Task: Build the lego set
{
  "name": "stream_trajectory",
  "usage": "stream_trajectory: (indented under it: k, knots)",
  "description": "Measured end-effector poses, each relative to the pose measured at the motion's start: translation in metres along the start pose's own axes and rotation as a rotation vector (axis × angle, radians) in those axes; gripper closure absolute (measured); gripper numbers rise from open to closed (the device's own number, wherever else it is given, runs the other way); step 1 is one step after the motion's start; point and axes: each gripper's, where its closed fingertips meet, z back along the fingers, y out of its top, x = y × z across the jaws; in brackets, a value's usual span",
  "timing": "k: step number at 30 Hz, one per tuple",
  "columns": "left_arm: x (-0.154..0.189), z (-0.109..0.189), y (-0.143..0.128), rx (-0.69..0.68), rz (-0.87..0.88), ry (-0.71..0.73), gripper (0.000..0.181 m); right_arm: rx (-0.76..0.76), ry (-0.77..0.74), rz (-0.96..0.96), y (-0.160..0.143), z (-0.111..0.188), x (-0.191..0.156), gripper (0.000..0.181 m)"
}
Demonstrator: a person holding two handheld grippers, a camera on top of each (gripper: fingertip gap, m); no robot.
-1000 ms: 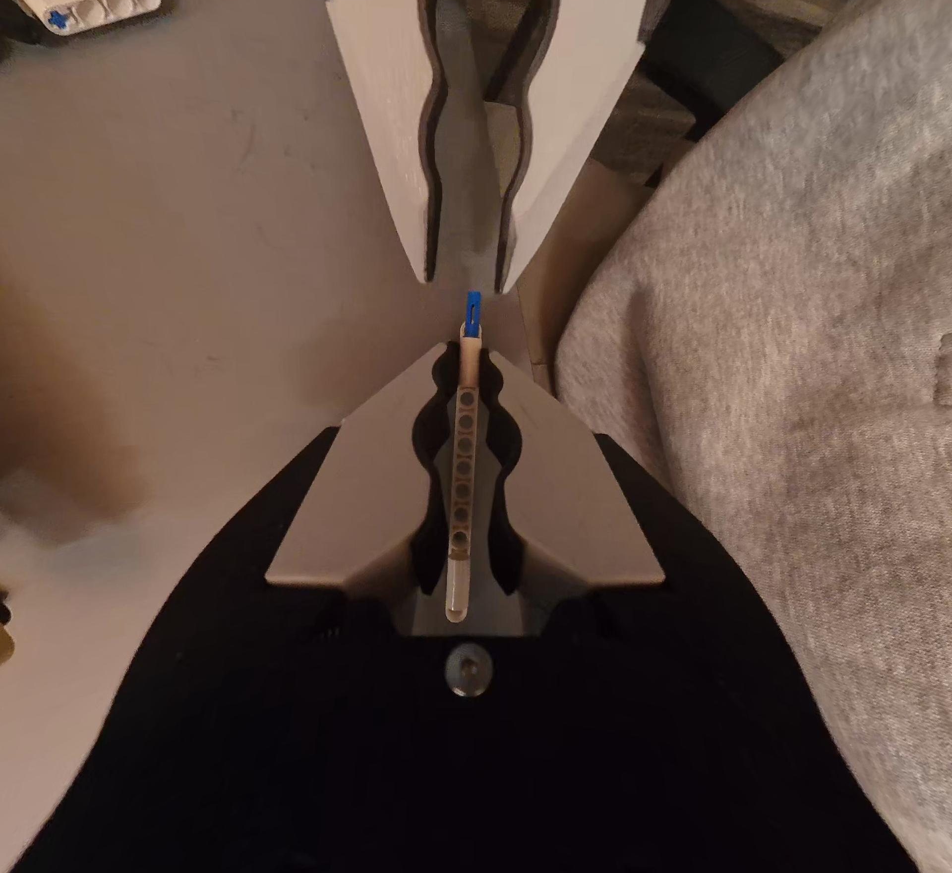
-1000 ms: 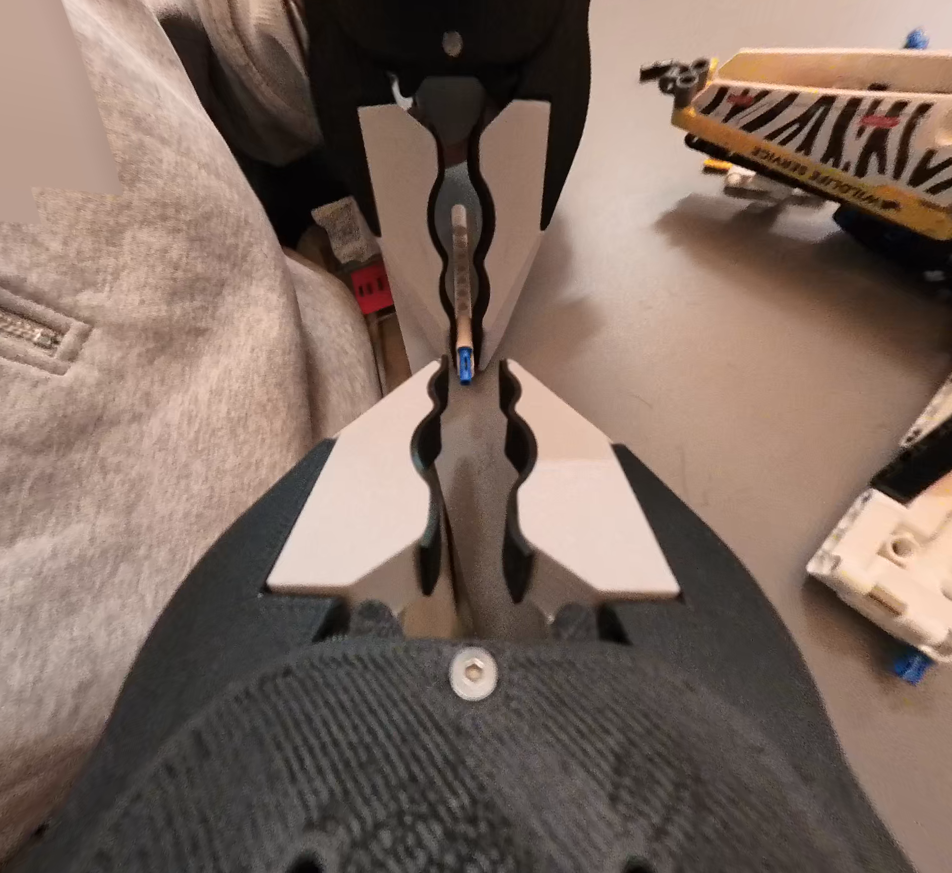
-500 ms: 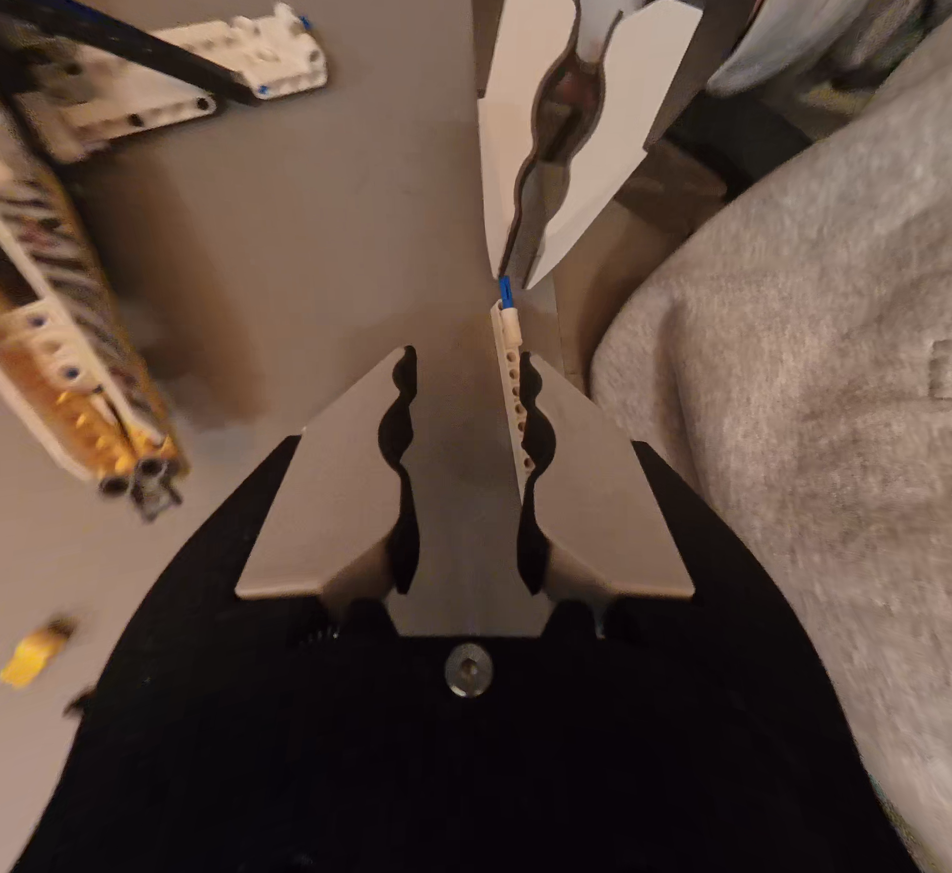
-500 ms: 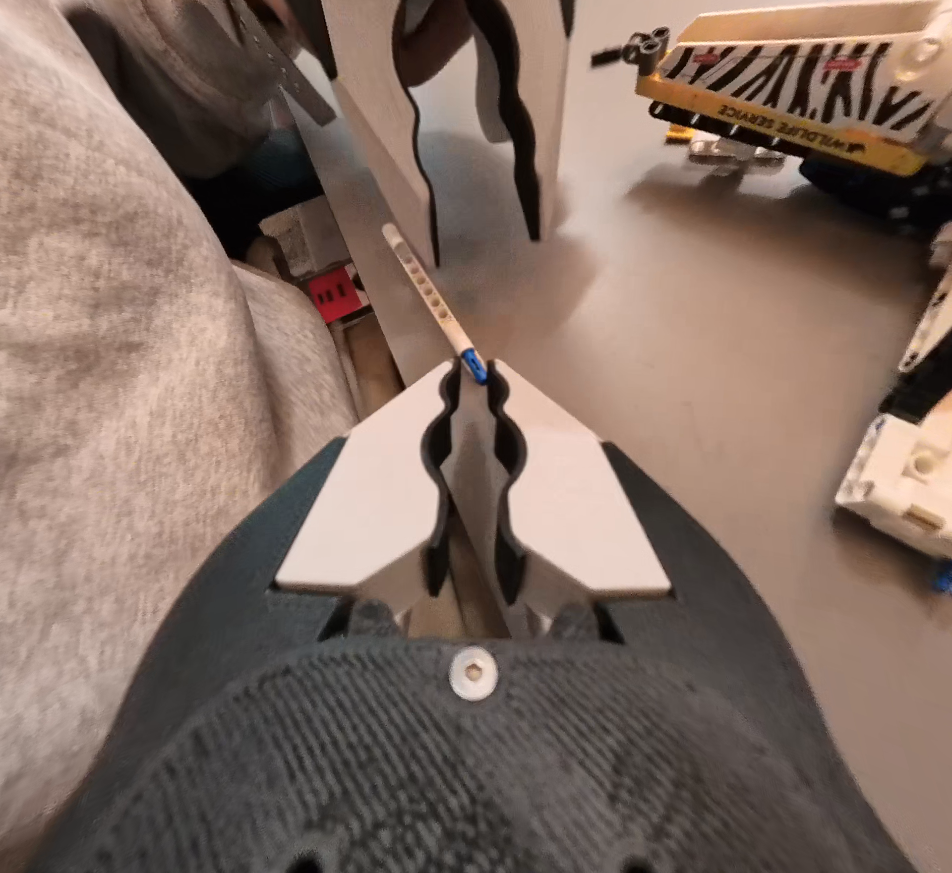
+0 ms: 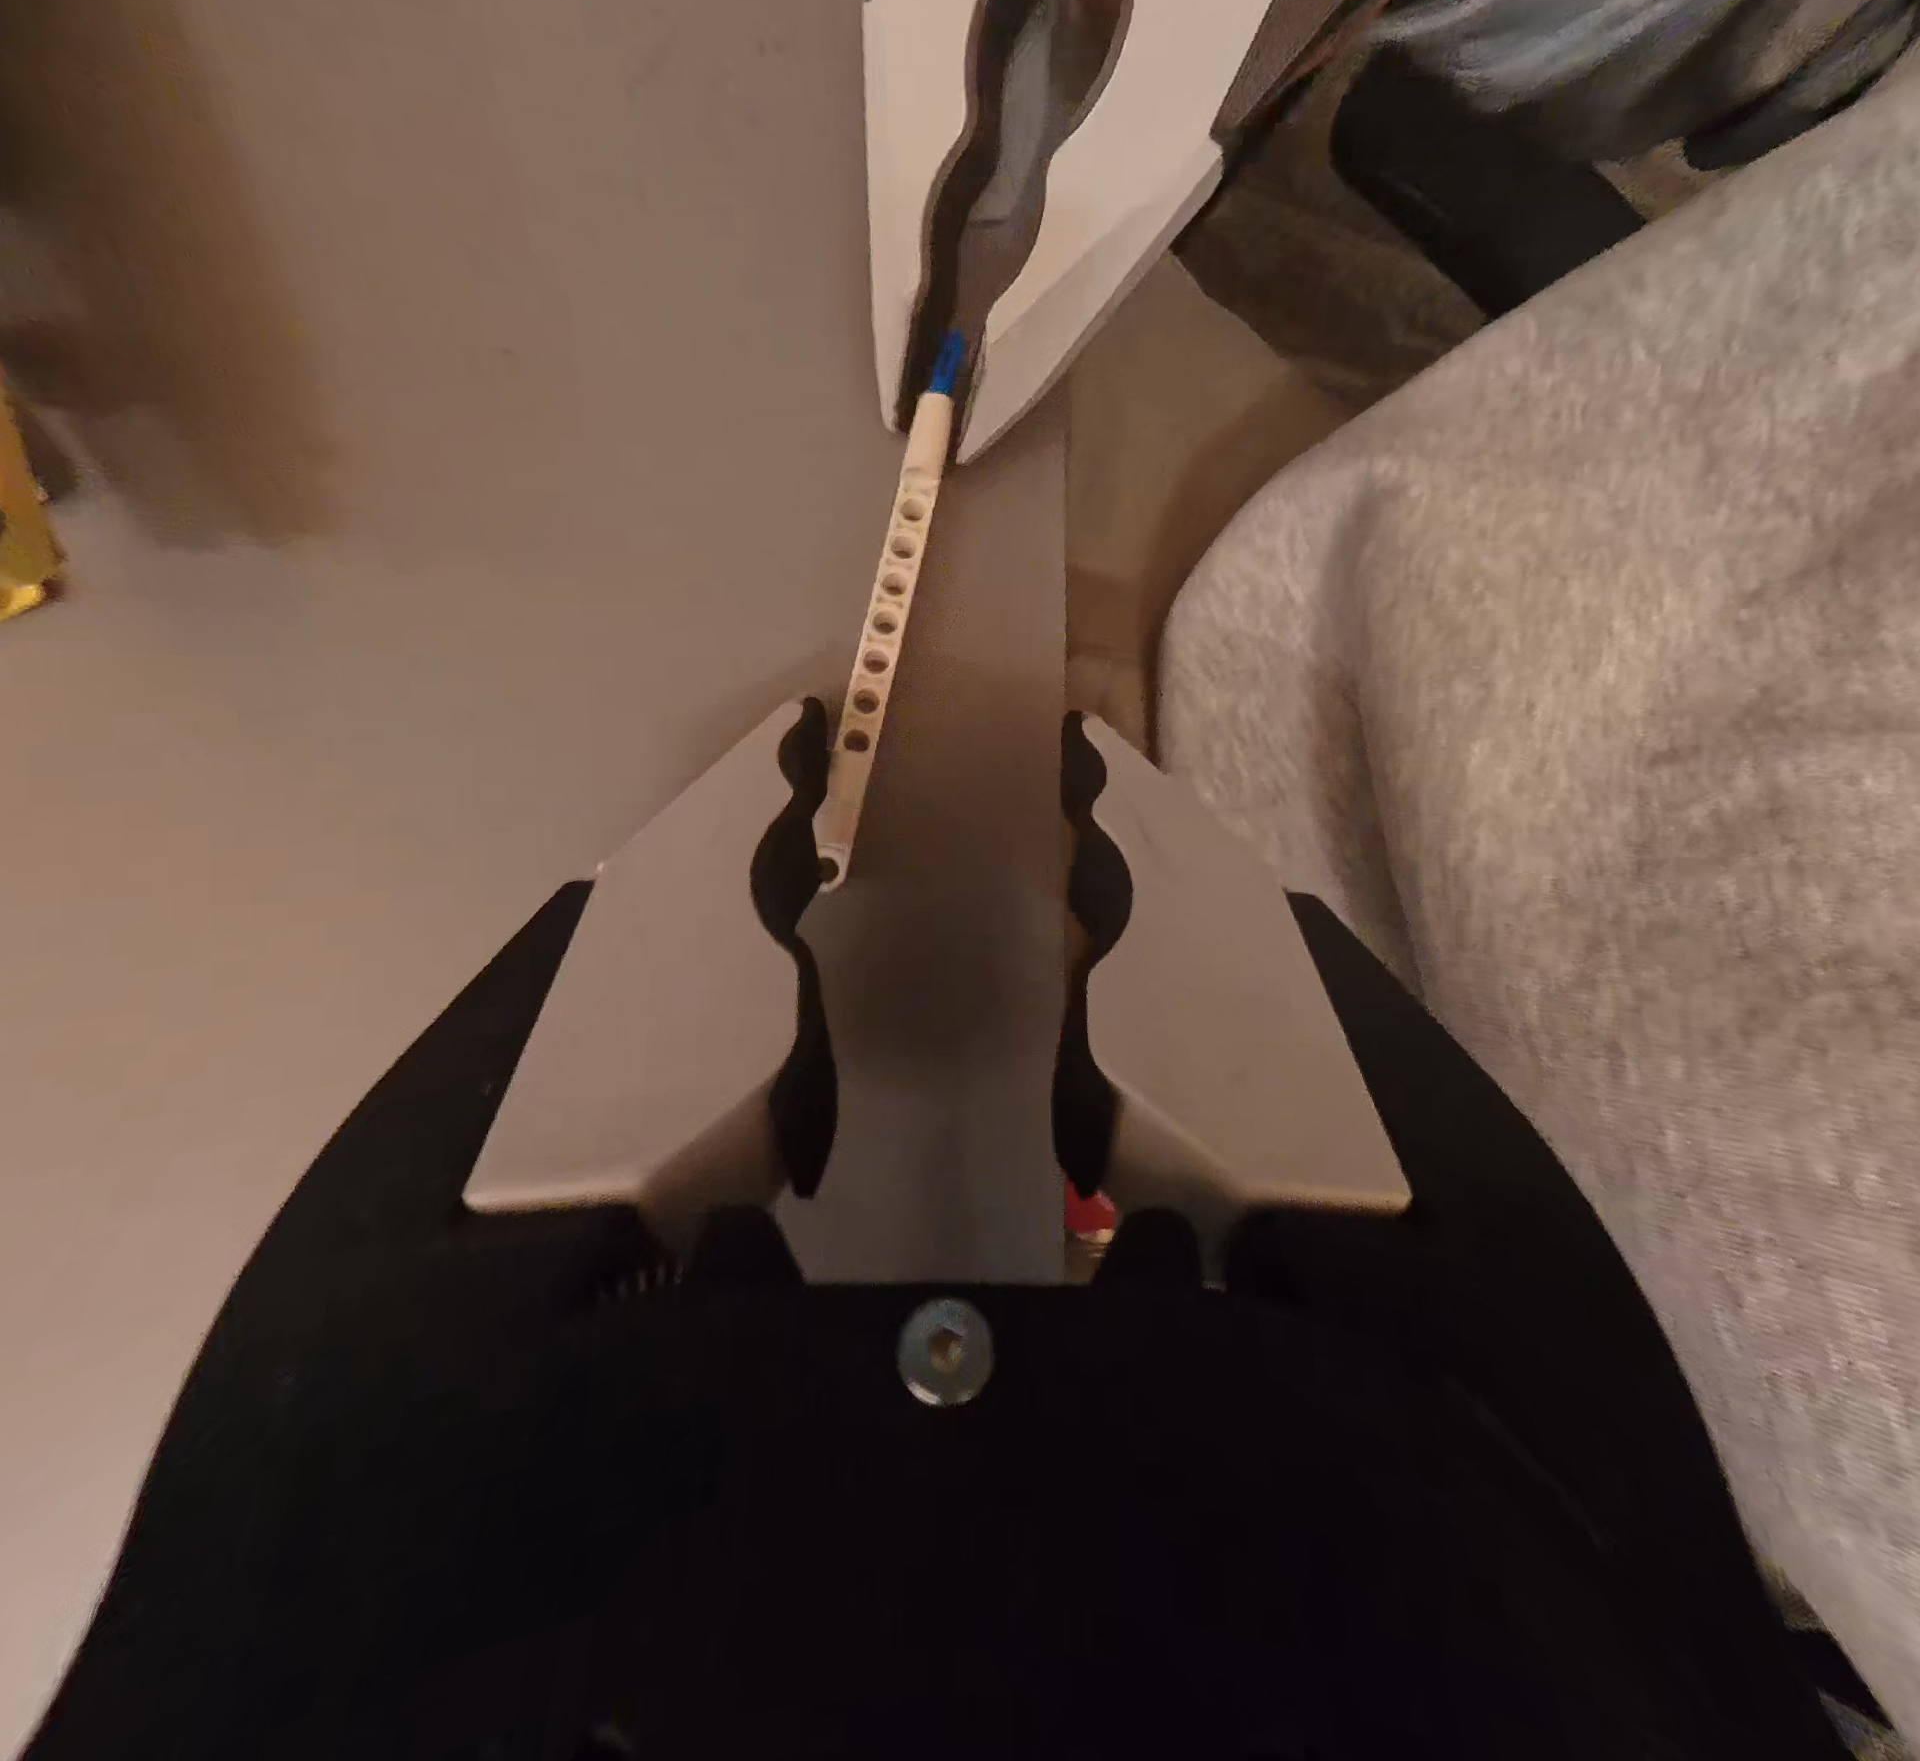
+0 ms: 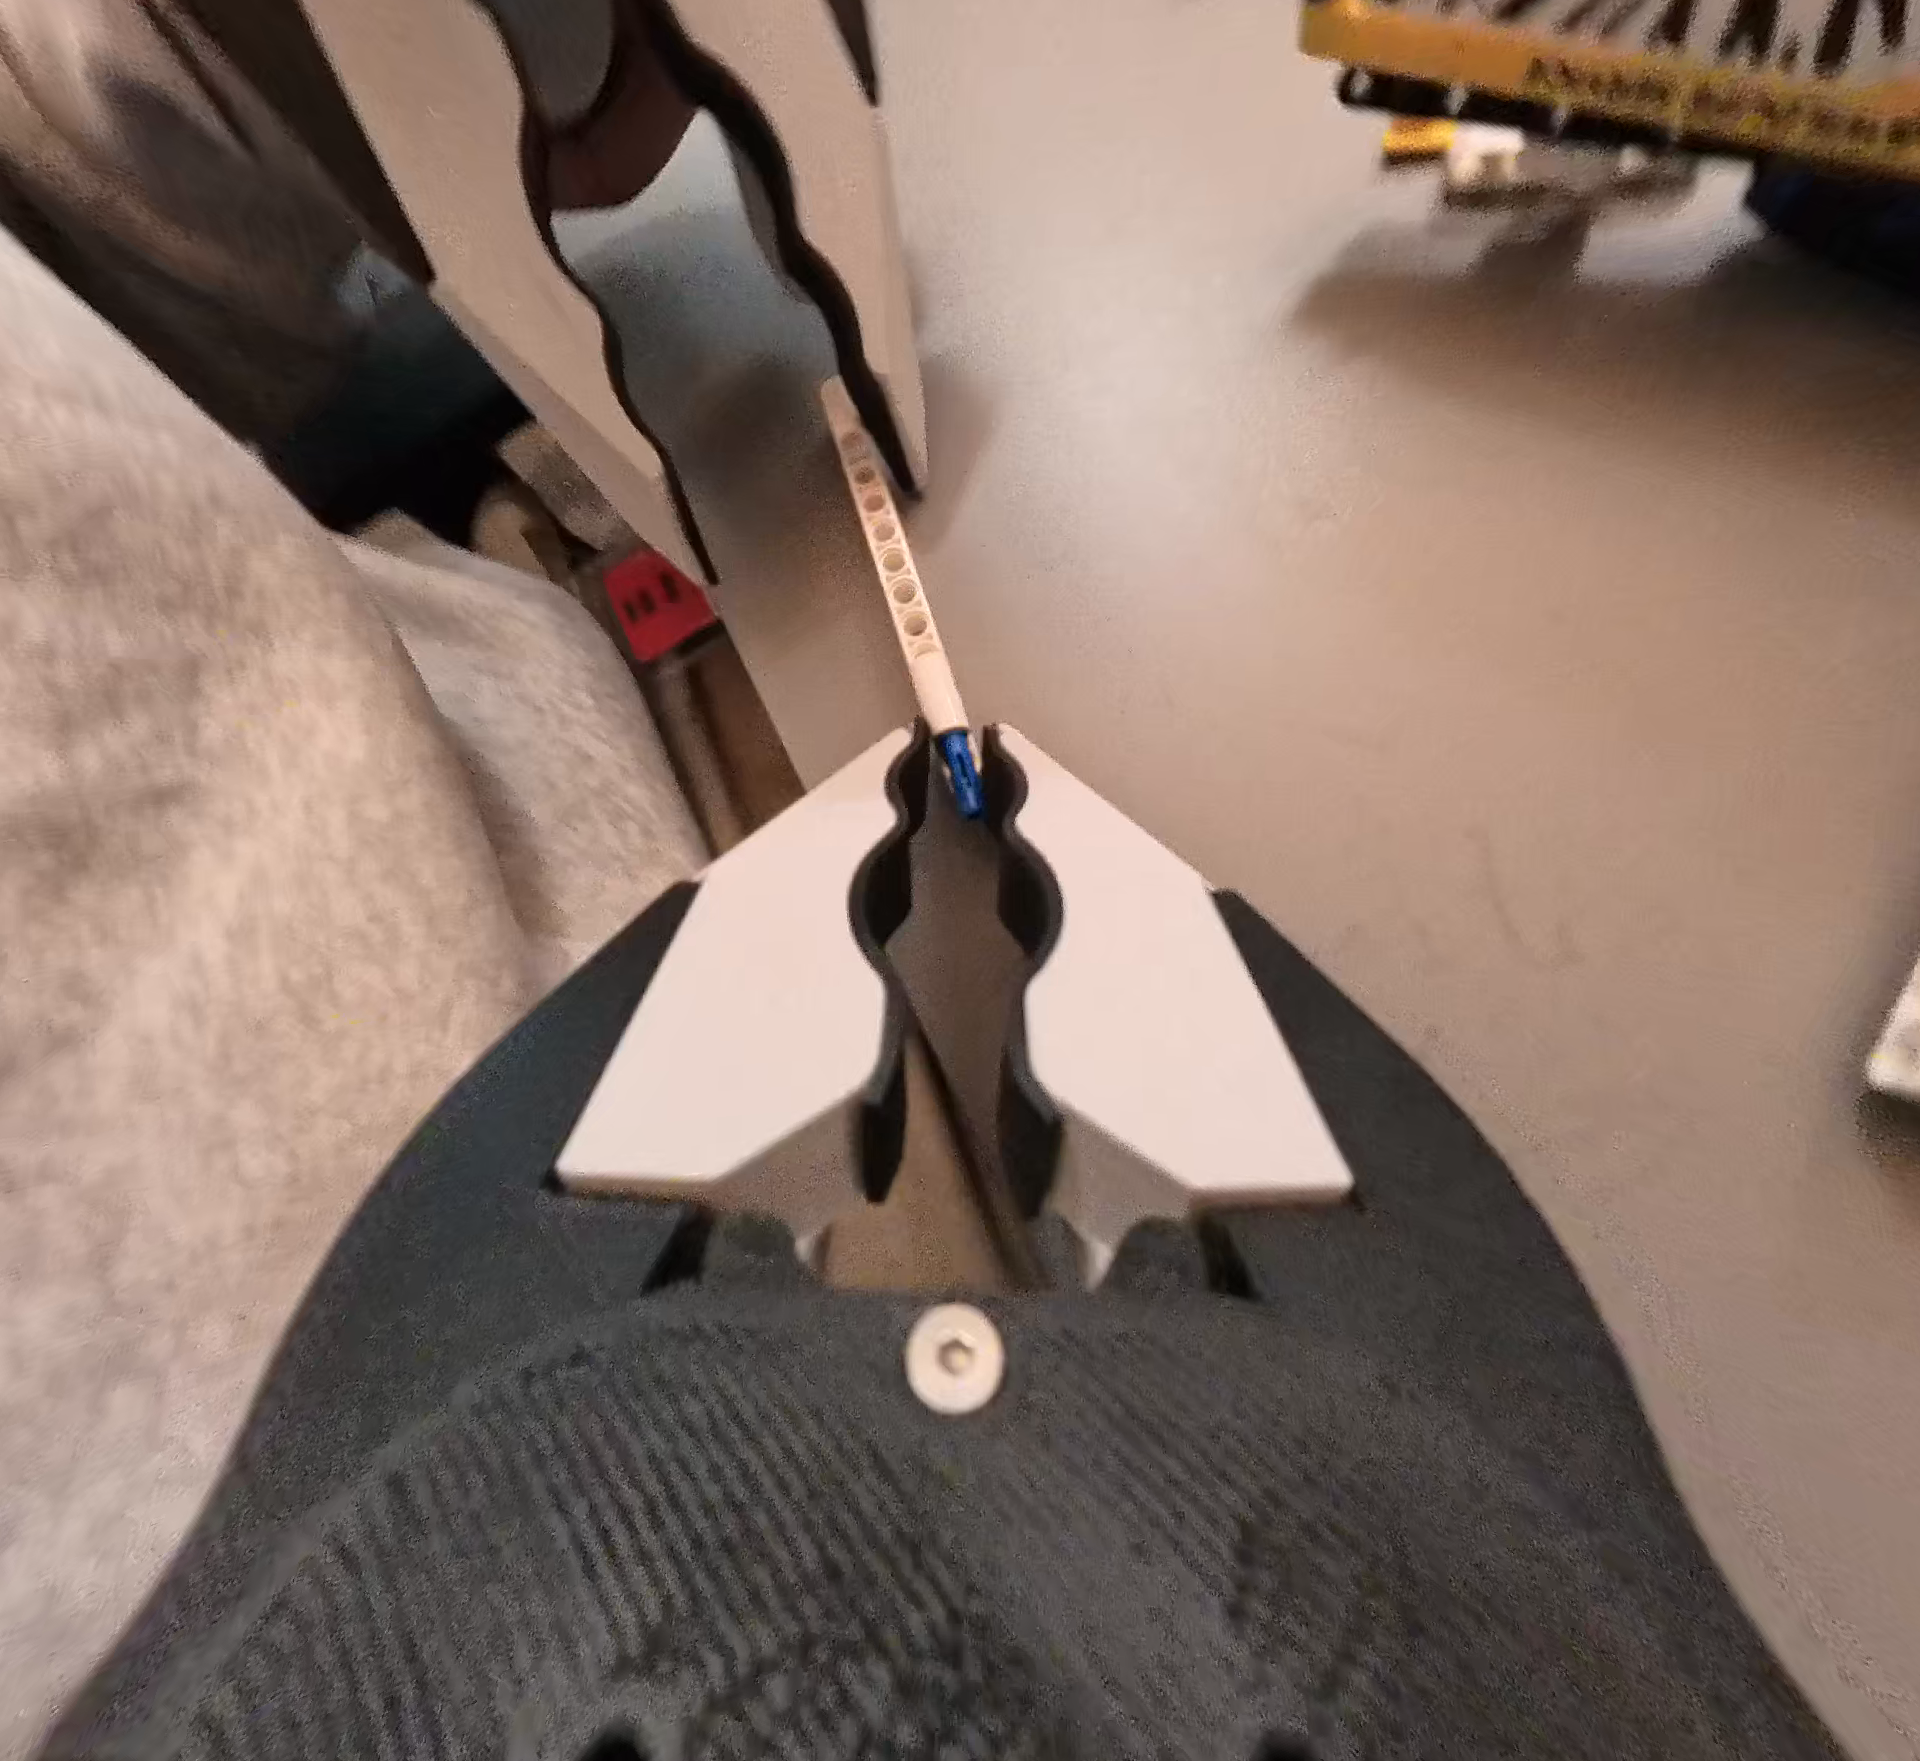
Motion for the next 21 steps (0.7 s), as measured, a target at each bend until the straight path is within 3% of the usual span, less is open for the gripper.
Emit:
stream_trajectory:
  k: [4, 8, 12, 16, 21]
  knots:
    - [-0.006, 0.0, 0.003, 0.046, 0.03, 0.028, 0.139, 0.051, 0.131, -0.304, -0.003, 0.006, -0.005, 0.174]
    - [-0.013, -0.001, 0.006, 0.081, 0.054, 0.052, 0.149, 0.119, 0.114, -0.316, -0.006, 0.017, -0.003, 0.166]
    - [-0.016, 0.0, 0.007, 0.106, 0.064, 0.058, 0.149, 0.167, -0.1, -0.078, -0.002, 0.028, 0.007, 0.132]
    - [-0.021, 0.0, 0.008, 0.118, 0.095, 0.057, 0.163, 0.13, -0.222, 0.269, 0.001, 0.025, -0.006, 0.14]
    - [-0.013, -0.005, 0.011, 0.131, 0.225, -0.121, 0.17, 0.067, -0.306, 0.588, -0.001, 0.013, -0.014, 0.152]
